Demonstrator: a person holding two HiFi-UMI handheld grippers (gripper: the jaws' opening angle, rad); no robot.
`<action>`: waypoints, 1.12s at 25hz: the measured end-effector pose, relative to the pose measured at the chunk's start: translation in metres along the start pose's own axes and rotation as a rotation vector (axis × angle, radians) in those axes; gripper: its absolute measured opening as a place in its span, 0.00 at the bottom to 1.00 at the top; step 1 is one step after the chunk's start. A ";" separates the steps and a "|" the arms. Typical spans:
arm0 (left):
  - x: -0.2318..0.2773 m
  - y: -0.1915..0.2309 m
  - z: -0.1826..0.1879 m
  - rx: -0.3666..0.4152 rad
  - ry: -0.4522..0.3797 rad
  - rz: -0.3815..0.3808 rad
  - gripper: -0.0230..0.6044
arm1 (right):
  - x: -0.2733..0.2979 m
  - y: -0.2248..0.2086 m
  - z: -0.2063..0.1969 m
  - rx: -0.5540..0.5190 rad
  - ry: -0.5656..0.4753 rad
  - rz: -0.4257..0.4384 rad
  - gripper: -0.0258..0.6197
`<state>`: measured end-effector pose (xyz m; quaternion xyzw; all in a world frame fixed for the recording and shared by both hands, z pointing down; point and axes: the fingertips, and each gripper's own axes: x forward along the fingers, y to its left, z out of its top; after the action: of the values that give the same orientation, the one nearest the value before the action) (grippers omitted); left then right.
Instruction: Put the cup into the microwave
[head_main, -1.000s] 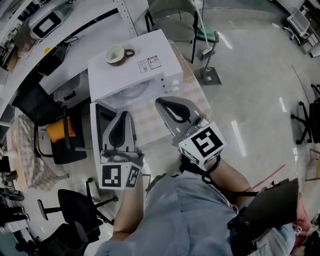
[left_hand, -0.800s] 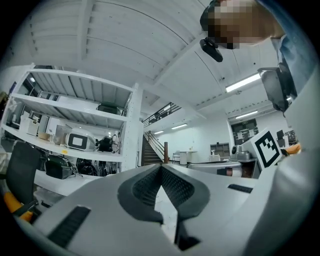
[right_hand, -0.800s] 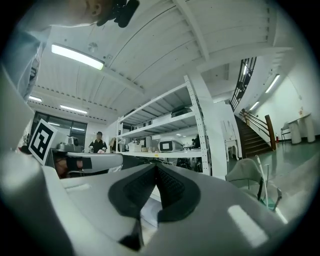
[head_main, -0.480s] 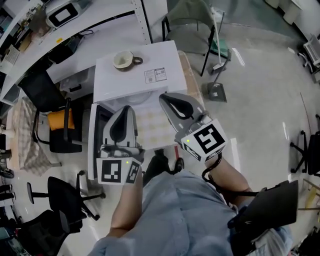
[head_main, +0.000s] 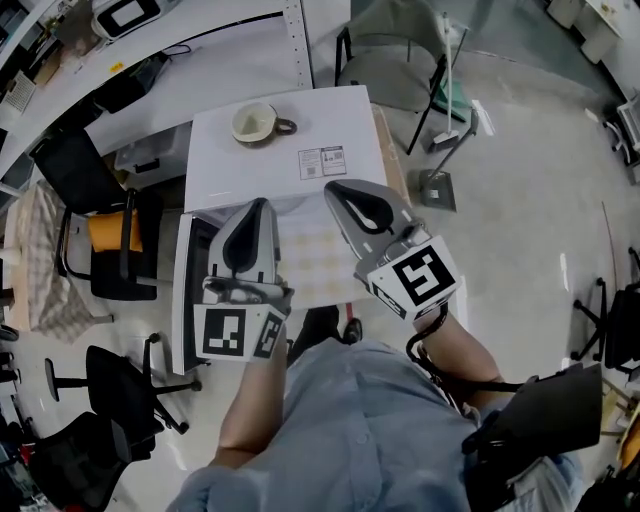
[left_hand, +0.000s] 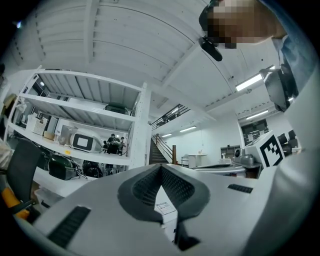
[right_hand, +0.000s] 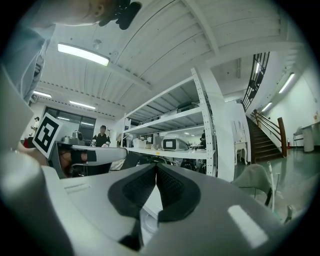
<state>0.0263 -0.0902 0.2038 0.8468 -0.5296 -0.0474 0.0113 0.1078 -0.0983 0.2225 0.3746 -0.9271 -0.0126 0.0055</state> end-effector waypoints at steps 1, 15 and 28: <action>0.005 0.005 -0.002 -0.004 0.001 0.000 0.04 | 0.006 -0.004 -0.003 -0.006 0.006 0.001 0.05; 0.068 0.062 -0.021 -0.059 0.015 -0.001 0.04 | 0.089 -0.060 -0.056 0.031 0.132 0.044 0.15; 0.092 0.119 -0.049 -0.121 0.048 0.050 0.04 | 0.159 -0.082 -0.100 -0.078 0.274 0.107 0.20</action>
<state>-0.0361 -0.2263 0.2545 0.8320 -0.5463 -0.0587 0.0762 0.0527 -0.2699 0.3203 0.3226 -0.9350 0.0027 0.1471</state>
